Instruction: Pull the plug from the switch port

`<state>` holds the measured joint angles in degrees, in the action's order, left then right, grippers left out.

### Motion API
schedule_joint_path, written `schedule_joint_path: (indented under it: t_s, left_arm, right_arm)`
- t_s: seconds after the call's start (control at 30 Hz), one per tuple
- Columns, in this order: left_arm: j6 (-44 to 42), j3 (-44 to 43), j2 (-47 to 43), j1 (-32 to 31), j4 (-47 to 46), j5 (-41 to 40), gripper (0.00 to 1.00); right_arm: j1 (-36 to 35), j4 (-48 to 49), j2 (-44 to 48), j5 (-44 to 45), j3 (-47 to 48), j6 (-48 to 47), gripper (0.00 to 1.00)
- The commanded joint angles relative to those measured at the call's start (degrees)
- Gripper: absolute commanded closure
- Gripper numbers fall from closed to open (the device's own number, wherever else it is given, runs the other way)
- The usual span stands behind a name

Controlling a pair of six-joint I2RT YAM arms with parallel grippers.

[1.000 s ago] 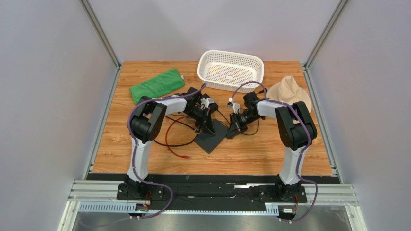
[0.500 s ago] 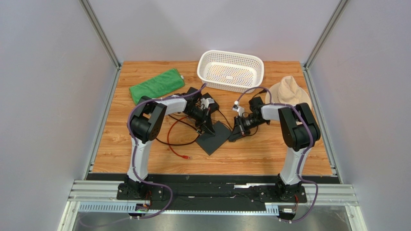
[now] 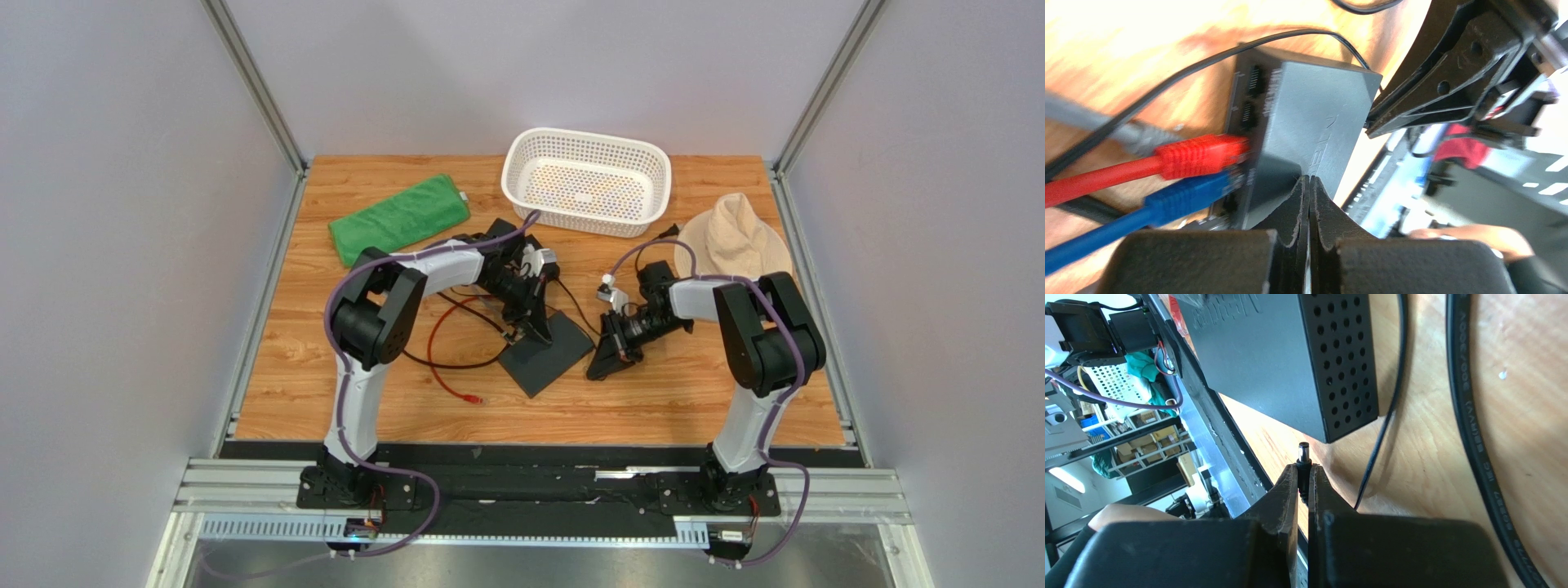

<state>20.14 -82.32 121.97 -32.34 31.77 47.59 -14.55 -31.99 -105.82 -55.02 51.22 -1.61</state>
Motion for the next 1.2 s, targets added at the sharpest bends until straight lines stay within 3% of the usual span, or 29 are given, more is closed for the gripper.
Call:
schedule_joint_path:
  t_s: [0.0,0.1,0.17,0.23,0.27,0.3,0.33,0.37,0.4,0.57,0.63,0.67,0.73,0.8,0.83,0.87,0.9,0.93,1.17]
  left_arm:
    - [-8.26,-2.12,-4.97,-2.29,1.35,-6.84,1.0]
    - [-11.77,-3.37,-10.68,-1.86,3.38,-8.64,1.0]
    - [-14.58,-3.46,-12.28,-0.81,5.14,-11.36,0.99]
    - [-16.97,-3.02,-13.95,0.42,7.41,-13.74,0.89]
    - [-19.15,-2.58,-14.3,0.87,8.13,-16.28,0.86]
    - [-19.87,-1.45,-14.83,1.31,8.74,-17.44,0.78]
    - [-20.05,-0.91,-14.92,2.1,10.05,-18.32,0.76]
    - [-22.66,-0.3,-15.18,2.36,10.59,-19.89,0.74]
    - [-23.47,1.01,-15.62,2.54,11.2,-21.13,0.7]
    - [-30.5,5.76,-17.64,2.46,11.82,-26.32,0.65]
    - [-33.83,8.4,-19.31,2.37,11.47,-28.42,0.65]
    - [-34.81,9.02,-19.66,2.37,11.56,-28.61,0.65]
    - [-36.39,9.81,-19.93,2.37,11.56,-29.13,0.65]
    - [-36.93,9.82,-19.76,2.37,10.95,-29.49,0.65]
    - [-37.36,9.64,-19.58,2.37,10.95,-29.75,0.66]
    - [-37.28,9.46,-19.15,2.28,11.12,-29.84,0.68]
    - [-37.45,9.11,-19.05,2.28,11.56,-29.67,0.69]
    - [-37.89,9.29,-19.05,2.28,11.73,-29.05,0.7]
    - [-37.19,10.6,-17.3,1.49,9.72,-26.24,0.77]
  right_arm:
    - [1.79,-7.18,2.09,0.61,5.36,-5.65,1.0]
    - [5.48,-14.76,9.45,8.22,9.76,-12.51,1.0]
    - [7.15,-13.64,13.69,18.07,11.35,-16.39,1.0]
    - [8.3,-8.37,18.97,28.07,11.27,-18.77,0.97]
    - [8.39,-6.09,20.2,30.91,11.09,-19.74,0.91]
    - [8.57,-1.11,21.69,33.03,10.92,-20.1,0.71]
    - [8.48,1.12,21.88,34.36,10.83,-20.28,0.59]
    - [8.48,3.23,21.71,36.63,11.26,-18.28,0.27]
    - [8.39,6.38,20.66,37.96,12.05,-16.34,0.19]
    - [6.65,-2.88,16.44,33.95,22.51,0.18,0.13]
    - [4.54,-3.61,18.62,32.18,20.69,3.19,0.1]
    - [2.09,-3.09,19.76,32.17,19.28,2.93,0.04]
    - [-0.3,-1.68,22.93,32.78,13.49,-0.04,0.01]
    - [-1.98,-0.62,23.9,30.69,8.75,-1.46,0.13]
    - [-2.15,-0.88,23.56,27.2,7.85,-2.17,0.27]
    - [-2.94,-2.97,21.99,26.82,7.41,-2.26,0.74]
    - [-3.47,-4.21,21.02,27.6,7.14,-1.91,0.93]
    - [-3.91,-5.01,20.14,28.73,6.27,-0.87,1.0]
    - [-7.6,-2.02,13.74,28.92,4.05,-0.68,1.0]
